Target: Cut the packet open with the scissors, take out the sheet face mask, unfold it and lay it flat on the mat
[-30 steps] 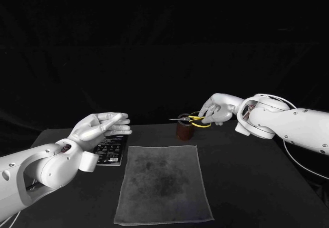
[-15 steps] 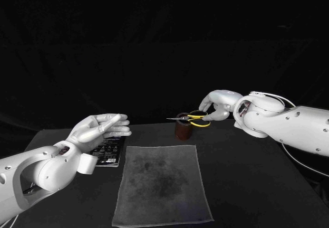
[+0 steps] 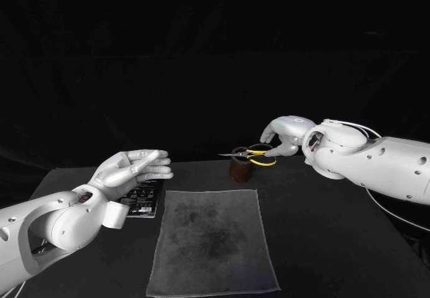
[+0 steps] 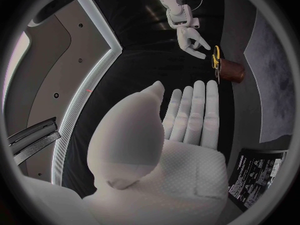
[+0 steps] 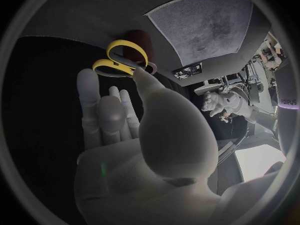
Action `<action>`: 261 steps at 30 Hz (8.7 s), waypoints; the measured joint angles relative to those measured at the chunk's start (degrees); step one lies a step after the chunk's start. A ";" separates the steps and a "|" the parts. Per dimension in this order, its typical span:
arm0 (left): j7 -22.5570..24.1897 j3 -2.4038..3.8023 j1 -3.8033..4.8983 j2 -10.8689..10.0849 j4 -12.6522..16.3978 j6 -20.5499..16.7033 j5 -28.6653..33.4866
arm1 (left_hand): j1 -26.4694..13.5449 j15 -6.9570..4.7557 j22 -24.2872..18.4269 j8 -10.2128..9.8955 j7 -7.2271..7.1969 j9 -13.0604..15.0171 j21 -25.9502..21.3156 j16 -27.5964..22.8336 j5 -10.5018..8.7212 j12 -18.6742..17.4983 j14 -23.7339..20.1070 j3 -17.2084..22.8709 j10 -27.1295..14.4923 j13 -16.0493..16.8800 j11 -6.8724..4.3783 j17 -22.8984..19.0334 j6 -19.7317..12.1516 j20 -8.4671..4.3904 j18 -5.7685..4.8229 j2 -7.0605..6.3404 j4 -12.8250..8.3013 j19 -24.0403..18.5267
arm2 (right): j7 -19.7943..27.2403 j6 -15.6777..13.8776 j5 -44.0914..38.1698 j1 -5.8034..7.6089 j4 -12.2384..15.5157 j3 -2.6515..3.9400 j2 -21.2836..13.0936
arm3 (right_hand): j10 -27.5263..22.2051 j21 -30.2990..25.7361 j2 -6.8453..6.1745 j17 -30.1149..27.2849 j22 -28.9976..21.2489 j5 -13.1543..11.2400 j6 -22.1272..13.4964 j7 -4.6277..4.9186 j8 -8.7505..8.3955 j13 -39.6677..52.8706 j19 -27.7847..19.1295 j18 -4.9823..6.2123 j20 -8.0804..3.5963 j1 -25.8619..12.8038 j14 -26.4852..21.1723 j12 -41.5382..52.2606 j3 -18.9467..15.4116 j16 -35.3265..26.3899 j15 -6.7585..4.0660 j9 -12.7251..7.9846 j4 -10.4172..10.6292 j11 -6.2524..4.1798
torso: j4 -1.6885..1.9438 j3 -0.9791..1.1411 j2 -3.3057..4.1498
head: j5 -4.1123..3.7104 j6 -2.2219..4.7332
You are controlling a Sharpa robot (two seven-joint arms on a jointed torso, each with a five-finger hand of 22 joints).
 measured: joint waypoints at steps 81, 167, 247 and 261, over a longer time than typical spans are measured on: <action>-1.22 -0.01 0.47 1.09 -1.54 0.00 0.01 | 0.00 0.01 -0.10 -0.29 0.00 0.00 -0.01 -0.21 0.00 -0.39 -0.01 0.00 -0.20 0.00 0.20 0.25 -0.20 0.00 0.01 0.01 0.00 0.00 | 1.54 -2.24 2.86 -1.71 -8.12 -0.38 5.24 | 12.18 20.47 0.70 18.16 29.05 -7.02 7.21 -1.25 4.04 0.82 9.20 -3.86 -1.23 1.54 0.90 1.05 21.85 17.04 -1.74 4.75 2.97 1.10 | 0.43 0.02 2.55 | -0.07 1.01; -37.95 -1.71 7.14 21.75 -21.80 28.36 -16.10 | -3.10 -2.39 -3.94 0.71 -2.00 1.06 -2.26 -3.60 -0.09 -0.34 8.13 -22.10 8.73 0.90 -2.38 3.77 3.92 -1.45 0.42 10.39 0.14 5.75 | -0.67 1.44 1.60 -4.76 13.14 -1.12 5.60 | 13.39 20.68 0.46 18.38 28.97 -7.36 5.53 -1.06 4.82 0.86 9.15 -4.21 -1.20 -2.47 0.78 -1.04 23.28 17.34 -1.61 6.42 2.85 0.49 | 0.41 -0.40 -0.34 | 3.58 -3.53; -39.22 -2.78 7.14 21.64 -21.82 31.43 -10.27 | -7.49 -2.80 -3.68 1.56 -2.75 2.84 -2.43 -4.93 -0.45 -2.17 9.13 21.77 12.10 0.71 -3.05 14.73 5.19 -2.26 0.17 6.40 0.88 6.96 | 0.37 -0.13 0.89 -4.94 13.77 -1.12 4.79 | 9.06 -3.01 -4.18 -4.91 2.27 -6.99 -2.72 0.84 0.64 0.15 -8.56 0.12 0.69 -5.55 -4.99 -4.44 22.26 1.91 0.22 5.98 2.19 0.07 | 0.40 -0.46 -0.24 | 3.41 -4.28; -39.24 -2.97 7.12 21.59 -21.77 31.99 -9.88 | -8.32 -2.78 -3.62 1.91 -2.84 3.20 -2.44 -4.93 -0.47 -2.16 9.14 22.86 12.49 0.78 -3.07 15.13 5.09 -2.26 0.11 6.18 0.41 6.96 | 4.01 -2.15 6.08 -4.95 14.90 -1.09 2.44 | 6.67 -26.24 -4.97 -29.55 -11.39 -5.74 -2.29 0.79 -0.43 0.31 -19.12 0.02 4.19 -4.10 -23.15 -4.15 16.53 -27.73 6.00 6.01 -1.12 1.45 | 0.42 -0.46 -0.25 | 3.26 -4.26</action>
